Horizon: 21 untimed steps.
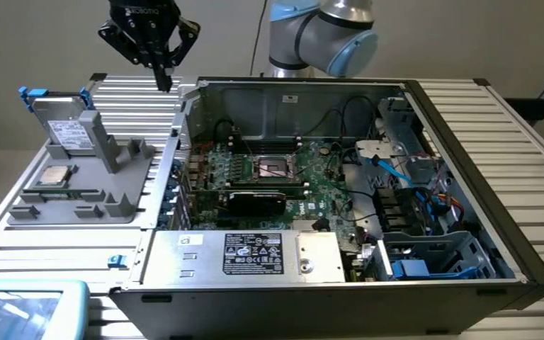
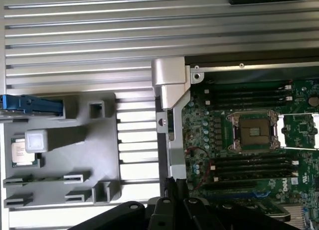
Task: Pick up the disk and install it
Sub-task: 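Reach for the disk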
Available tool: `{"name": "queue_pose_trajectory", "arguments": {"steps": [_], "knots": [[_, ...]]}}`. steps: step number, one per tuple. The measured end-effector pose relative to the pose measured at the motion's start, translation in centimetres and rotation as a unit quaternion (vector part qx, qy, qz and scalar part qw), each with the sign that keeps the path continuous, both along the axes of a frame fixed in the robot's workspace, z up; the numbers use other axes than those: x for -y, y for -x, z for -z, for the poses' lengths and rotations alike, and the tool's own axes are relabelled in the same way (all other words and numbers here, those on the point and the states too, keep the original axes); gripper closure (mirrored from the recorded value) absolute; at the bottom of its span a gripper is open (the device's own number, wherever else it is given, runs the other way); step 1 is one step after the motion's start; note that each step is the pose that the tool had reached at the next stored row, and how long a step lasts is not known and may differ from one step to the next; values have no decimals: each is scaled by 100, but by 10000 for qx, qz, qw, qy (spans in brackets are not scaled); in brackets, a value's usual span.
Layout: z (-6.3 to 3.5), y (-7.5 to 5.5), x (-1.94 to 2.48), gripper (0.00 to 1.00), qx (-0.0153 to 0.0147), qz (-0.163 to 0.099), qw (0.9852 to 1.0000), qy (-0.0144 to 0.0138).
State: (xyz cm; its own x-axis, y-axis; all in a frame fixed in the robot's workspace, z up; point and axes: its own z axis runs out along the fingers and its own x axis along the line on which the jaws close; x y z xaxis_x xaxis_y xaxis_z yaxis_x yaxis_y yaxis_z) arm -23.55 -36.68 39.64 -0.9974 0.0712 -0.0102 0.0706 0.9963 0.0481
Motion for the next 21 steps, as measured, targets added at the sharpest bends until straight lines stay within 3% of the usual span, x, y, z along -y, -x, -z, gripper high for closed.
{"name": "queue_pose_trajectory", "arguments": {"steps": [21], "knots": [[-4,790,-258,89,-2,0,10000,0]]}}
